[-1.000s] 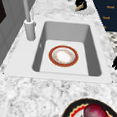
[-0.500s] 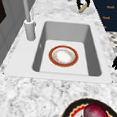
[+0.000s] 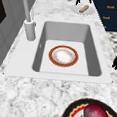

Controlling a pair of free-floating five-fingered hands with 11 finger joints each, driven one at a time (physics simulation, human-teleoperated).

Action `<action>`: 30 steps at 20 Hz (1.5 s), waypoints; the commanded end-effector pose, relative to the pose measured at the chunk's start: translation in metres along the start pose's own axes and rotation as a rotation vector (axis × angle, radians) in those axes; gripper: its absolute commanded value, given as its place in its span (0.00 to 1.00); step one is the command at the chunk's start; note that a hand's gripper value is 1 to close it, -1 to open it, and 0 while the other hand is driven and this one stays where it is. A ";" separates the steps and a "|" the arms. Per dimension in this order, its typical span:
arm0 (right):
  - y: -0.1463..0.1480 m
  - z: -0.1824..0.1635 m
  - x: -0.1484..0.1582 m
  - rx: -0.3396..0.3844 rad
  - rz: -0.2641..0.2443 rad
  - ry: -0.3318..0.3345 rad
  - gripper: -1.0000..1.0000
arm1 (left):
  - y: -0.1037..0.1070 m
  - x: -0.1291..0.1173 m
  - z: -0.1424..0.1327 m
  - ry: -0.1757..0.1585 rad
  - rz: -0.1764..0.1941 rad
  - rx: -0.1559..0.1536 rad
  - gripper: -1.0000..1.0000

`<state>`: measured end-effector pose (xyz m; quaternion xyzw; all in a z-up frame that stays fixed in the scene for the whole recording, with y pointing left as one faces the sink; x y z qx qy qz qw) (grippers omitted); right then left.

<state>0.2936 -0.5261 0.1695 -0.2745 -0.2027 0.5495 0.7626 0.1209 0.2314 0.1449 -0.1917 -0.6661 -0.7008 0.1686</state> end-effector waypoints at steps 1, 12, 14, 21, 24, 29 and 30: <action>-0.003 0.013 0.025 -0.087 0.001 -0.022 0.00 | 0.000 0.000 0.000 0.000 0.000 0.000 0.50; -0.014 0.054 0.081 -0.139 -0.005 -0.029 0.00 | 0.000 0.000 0.000 0.000 0.000 0.000 0.50; -0.013 0.060 0.092 -0.142 -0.006 -0.032 0.00 | 0.000 0.000 0.000 0.000 0.000 0.000 0.50; 0.004 0.076 0.132 -0.154 0.010 -0.024 0.00 | 0.000 0.000 0.000 0.000 0.000 0.000 0.50; 0.015 0.085 0.146 -0.157 0.023 -0.035 0.00 | 0.000 0.000 0.000 0.000 0.000 0.000 0.50; 0.021 0.088 0.161 -0.157 0.011 -0.028 0.00 | 0.000 0.000 0.000 0.000 0.000 0.000 0.50; 0.022 0.088 0.159 -0.146 -0.023 -0.031 0.00 | 0.000 0.000 0.000 0.000 0.000 0.000 0.50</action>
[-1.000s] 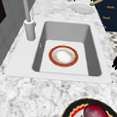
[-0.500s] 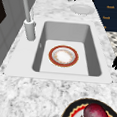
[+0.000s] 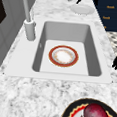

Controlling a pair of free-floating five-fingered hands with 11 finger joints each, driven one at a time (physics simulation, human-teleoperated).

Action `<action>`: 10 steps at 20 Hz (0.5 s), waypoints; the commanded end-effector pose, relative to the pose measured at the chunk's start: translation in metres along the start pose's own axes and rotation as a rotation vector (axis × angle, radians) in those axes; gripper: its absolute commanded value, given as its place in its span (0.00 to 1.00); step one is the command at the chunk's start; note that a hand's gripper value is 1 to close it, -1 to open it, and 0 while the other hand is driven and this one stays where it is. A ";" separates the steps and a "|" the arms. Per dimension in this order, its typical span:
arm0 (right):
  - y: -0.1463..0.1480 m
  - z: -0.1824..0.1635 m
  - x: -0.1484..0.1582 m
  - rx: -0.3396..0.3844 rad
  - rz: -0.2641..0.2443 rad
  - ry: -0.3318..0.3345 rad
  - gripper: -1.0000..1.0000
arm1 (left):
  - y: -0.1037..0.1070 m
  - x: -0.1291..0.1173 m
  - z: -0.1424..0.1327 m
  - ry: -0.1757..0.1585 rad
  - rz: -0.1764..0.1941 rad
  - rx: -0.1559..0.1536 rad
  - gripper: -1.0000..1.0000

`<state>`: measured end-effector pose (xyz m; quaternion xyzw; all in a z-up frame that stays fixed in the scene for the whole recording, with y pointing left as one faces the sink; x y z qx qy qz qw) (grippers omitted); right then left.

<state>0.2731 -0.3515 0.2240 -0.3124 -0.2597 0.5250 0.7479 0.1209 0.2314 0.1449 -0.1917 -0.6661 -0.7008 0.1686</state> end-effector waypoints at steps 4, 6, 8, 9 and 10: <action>0.002 0.001 0.005 0.009 -0.016 -0.016 0.00 | 0.000 0.000 0.000 0.000 0.000 0.000 0.50; 0.009 0.008 0.011 0.013 0.004 -0.044 0.00 | 0.000 0.000 0.000 0.000 0.000 0.000 0.50; 0.017 0.016 0.023 0.001 0.032 -0.047 0.00 | 0.000 0.000 0.000 0.000 0.000 0.000 0.50; 0.019 0.019 0.025 -0.006 0.037 -0.043 0.00 | 0.000 0.000 0.000 0.000 0.000 0.000 0.50; 0.020 0.021 0.028 0.000 0.041 -0.054 0.00 | 0.000 0.000 0.000 0.000 0.000 0.000 0.50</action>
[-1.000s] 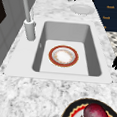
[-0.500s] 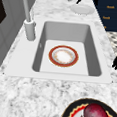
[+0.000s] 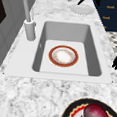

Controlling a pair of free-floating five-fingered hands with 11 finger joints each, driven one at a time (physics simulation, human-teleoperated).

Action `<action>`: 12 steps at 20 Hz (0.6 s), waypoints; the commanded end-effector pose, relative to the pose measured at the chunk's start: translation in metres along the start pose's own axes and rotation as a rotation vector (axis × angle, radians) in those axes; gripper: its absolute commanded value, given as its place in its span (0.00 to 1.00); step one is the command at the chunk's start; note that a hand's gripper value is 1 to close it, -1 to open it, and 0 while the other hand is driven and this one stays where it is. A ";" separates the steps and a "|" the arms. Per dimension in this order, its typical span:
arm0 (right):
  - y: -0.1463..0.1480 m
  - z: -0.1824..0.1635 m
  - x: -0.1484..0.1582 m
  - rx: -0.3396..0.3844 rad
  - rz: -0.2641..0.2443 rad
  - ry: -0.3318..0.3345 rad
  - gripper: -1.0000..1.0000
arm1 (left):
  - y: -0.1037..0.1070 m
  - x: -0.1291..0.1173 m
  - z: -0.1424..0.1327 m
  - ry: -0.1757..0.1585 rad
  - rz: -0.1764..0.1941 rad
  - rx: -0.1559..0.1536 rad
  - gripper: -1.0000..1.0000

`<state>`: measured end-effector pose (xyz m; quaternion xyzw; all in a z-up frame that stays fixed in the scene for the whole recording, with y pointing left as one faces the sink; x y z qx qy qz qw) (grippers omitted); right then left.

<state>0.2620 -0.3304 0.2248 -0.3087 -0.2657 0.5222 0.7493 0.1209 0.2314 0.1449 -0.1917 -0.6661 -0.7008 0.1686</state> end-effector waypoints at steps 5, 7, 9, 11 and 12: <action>0.027 0.028 0.029 -0.002 0.043 -0.028 0.00 | 0.000 0.000 0.000 0.000 0.000 0.000 0.50; 0.035 0.035 0.037 -0.002 0.044 -0.029 0.00 | 0.000 0.000 0.000 0.000 0.000 0.000 0.50; 0.042 0.043 0.044 -0.002 0.046 -0.031 0.00 | 0.000 0.000 0.000 0.000 0.000 0.000 0.50; 0.049 0.050 0.051 -0.002 0.050 -0.035 0.00 | 0.000 0.000 0.000 0.000 0.000 0.000 0.50; 0.053 0.054 0.055 -0.002 0.052 -0.037 0.00 | 0.000 0.000 0.000 0.000 0.000 0.000 0.50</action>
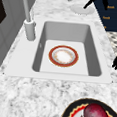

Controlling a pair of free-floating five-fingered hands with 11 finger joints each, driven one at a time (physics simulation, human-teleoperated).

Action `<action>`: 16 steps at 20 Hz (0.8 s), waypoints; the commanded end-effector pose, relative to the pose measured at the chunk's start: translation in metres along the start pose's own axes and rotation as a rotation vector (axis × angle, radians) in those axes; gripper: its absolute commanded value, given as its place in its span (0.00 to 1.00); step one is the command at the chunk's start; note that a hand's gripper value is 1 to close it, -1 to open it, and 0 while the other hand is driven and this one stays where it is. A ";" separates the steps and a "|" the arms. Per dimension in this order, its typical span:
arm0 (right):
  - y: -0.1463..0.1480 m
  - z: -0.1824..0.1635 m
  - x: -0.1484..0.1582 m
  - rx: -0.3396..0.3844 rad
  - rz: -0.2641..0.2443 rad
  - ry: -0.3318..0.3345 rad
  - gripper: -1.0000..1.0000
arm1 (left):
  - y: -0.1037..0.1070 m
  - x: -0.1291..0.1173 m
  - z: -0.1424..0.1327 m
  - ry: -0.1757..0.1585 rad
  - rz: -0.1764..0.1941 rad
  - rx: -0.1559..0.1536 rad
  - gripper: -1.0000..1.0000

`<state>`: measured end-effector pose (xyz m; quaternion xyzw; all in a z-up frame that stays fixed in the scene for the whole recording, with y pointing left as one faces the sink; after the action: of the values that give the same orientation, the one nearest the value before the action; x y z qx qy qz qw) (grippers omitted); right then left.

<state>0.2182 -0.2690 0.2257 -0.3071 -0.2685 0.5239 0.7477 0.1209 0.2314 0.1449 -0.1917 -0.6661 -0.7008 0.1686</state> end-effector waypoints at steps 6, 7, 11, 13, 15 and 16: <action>0.021 0.019 0.028 0.014 0.082 -0.097 0.00 | 0.000 0.000 0.000 0.000 0.000 0.000 0.50; 0.024 0.016 0.028 0.020 0.088 -0.120 0.00 | 0.000 0.000 0.000 0.000 0.000 0.000 0.50; 0.035 0.006 0.027 0.059 0.092 -0.203 0.00 | 0.000 0.000 0.000 0.000 0.000 0.000 0.50; 0.038 0.004 0.028 0.055 0.096 -0.250 0.00 | 0.000 0.000 0.000 0.000 0.000 0.000 0.50; 0.045 0.005 0.027 0.071 0.099 -0.271 0.00 | 0.000 0.000 0.000 0.000 0.000 0.000 0.50; 0.050 0.007 0.024 0.078 0.088 -0.267 0.00 | 0.000 0.000 0.000 0.000 0.000 0.000 0.50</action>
<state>0.1983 -0.2297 0.2026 -0.2272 -0.3414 0.5661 0.7151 0.1209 0.2314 0.1449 -0.1917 -0.6661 -0.7008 0.1686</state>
